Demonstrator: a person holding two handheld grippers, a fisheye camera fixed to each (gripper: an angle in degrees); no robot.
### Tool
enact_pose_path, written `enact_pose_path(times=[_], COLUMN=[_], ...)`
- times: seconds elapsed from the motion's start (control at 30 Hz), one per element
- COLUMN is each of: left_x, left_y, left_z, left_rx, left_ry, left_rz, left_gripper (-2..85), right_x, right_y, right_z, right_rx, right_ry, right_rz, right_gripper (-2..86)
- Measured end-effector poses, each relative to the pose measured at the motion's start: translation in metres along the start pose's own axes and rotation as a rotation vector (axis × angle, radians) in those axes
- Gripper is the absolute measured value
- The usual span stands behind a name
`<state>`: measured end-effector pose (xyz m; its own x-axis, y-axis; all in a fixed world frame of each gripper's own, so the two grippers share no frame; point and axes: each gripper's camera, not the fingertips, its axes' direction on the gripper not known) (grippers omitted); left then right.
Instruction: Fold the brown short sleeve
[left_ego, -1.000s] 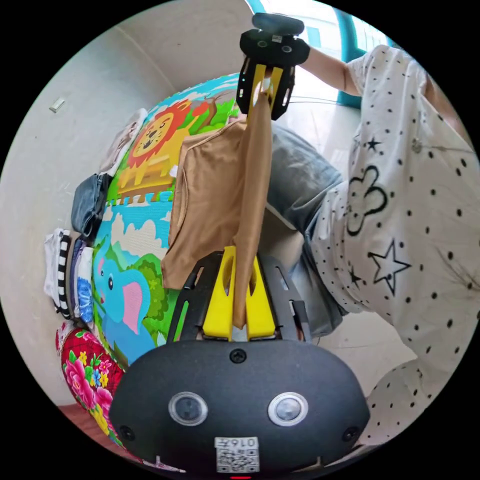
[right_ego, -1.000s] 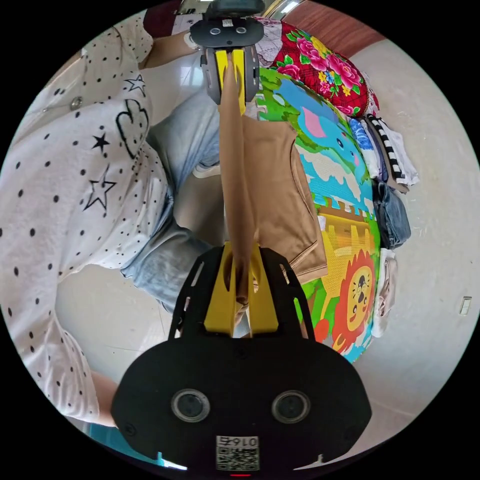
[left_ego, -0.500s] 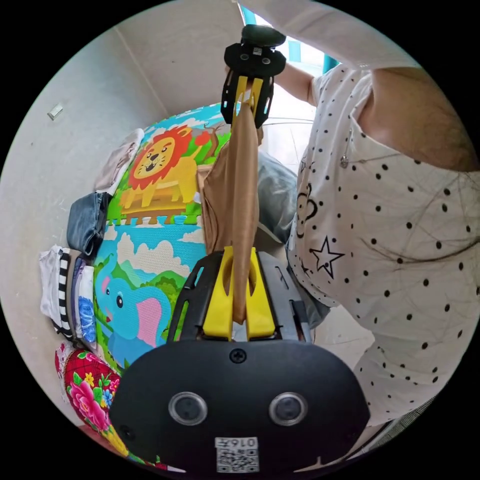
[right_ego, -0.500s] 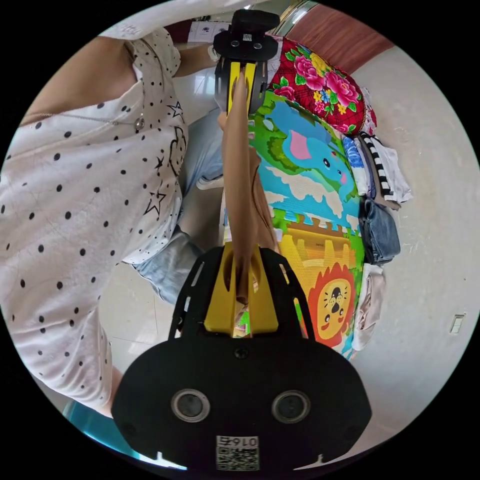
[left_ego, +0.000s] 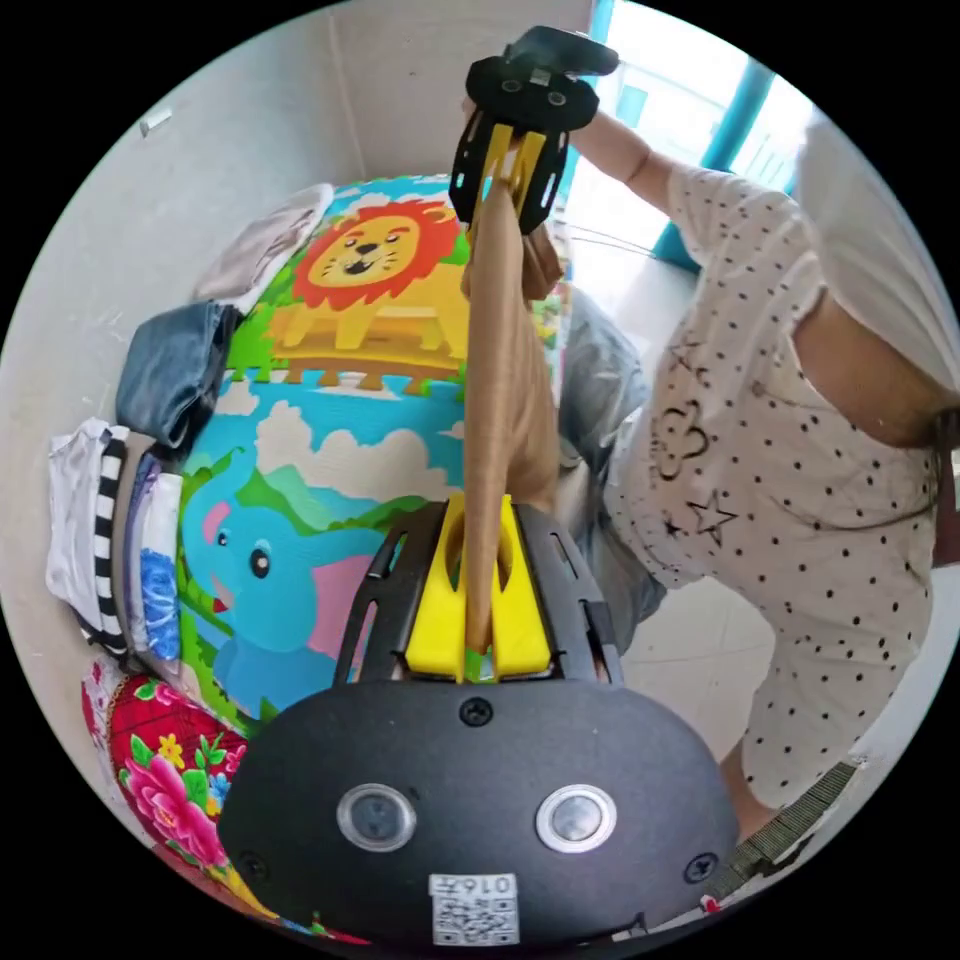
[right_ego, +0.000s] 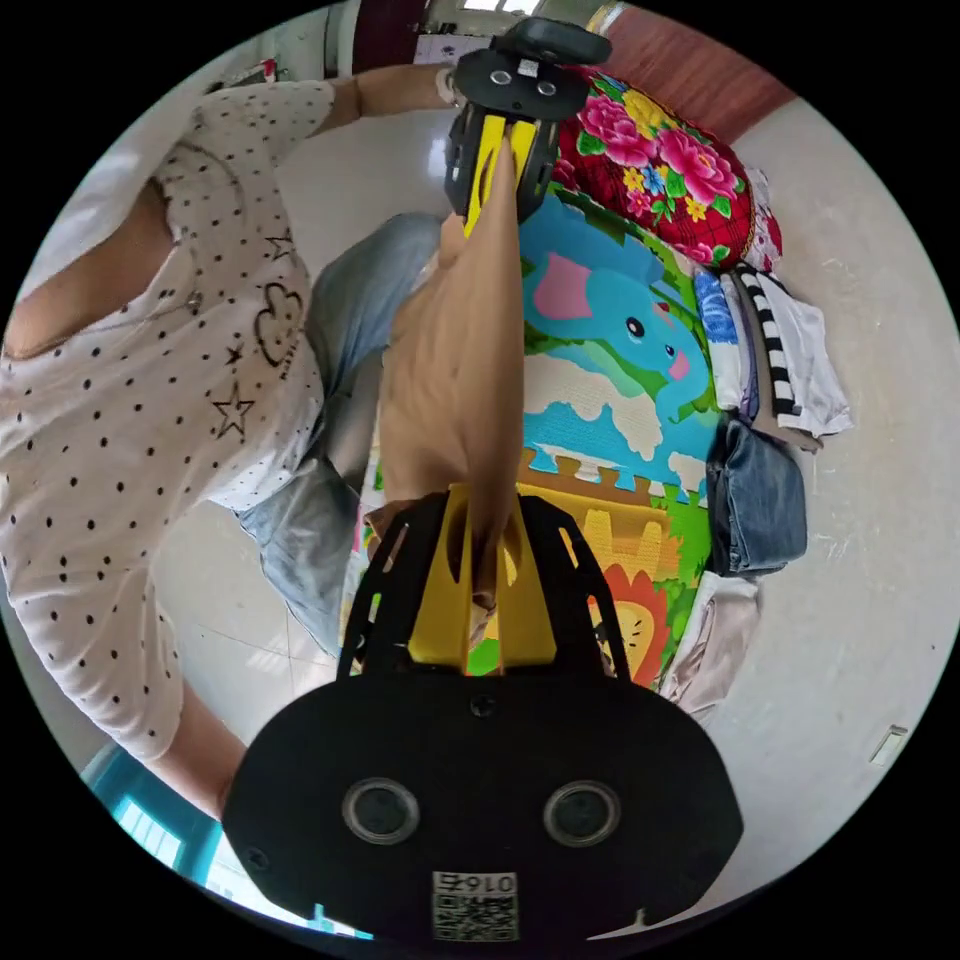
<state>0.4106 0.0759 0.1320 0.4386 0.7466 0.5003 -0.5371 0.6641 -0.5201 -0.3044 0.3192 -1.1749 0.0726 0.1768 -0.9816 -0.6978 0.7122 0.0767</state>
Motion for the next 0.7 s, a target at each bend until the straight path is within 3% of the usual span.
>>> enact_pose_path(times=[0.13,0.23,0.33,0.4,0.5,0.63,0.7], left_x=[-0.104,-0.17,-0.202,-0.221,-0.259,-0.3,-0.311], left_y=[-0.028,-0.054,-0.072,-0.08,-0.095,-0.101,-0.098], left_z=[-0.022,-0.074,-0.112,-0.106,-0.058,0.043,0.095], left_rx=[-0.106,-0.042,0.174,0.254,0.292,0.297,0.164], left_ry=[-0.256,-0.503,-0.798,-0.933,-1.06,-1.09,-1.021], left_rz=[-0.148,-0.226,-0.205,-0.186,-0.201,-0.325,-0.326], left_gripper=[-0.9,-0.9,-0.9,-0.9,-0.9,-0.9,-0.9], right_x=[0.083,0.159,0.215,0.237,0.275,0.309,0.314], right_y=[-0.011,-0.015,-0.012,-0.005,0.009,0.027,0.035], right_z=[0.026,0.017,-0.008,0.005,0.065,0.165,0.242], right_rx=[-0.131,-0.201,-0.275,-0.359,-0.428,-0.391,-0.396], right_ry=[0.048,0.267,0.662,1.041,1.313,1.377,1.199], right_rz=[0.084,0.211,0.345,0.275,0.263,0.354,0.426], right_gripper=[1.0,1.3,1.6,1.8,2.2,2.7,2.8])
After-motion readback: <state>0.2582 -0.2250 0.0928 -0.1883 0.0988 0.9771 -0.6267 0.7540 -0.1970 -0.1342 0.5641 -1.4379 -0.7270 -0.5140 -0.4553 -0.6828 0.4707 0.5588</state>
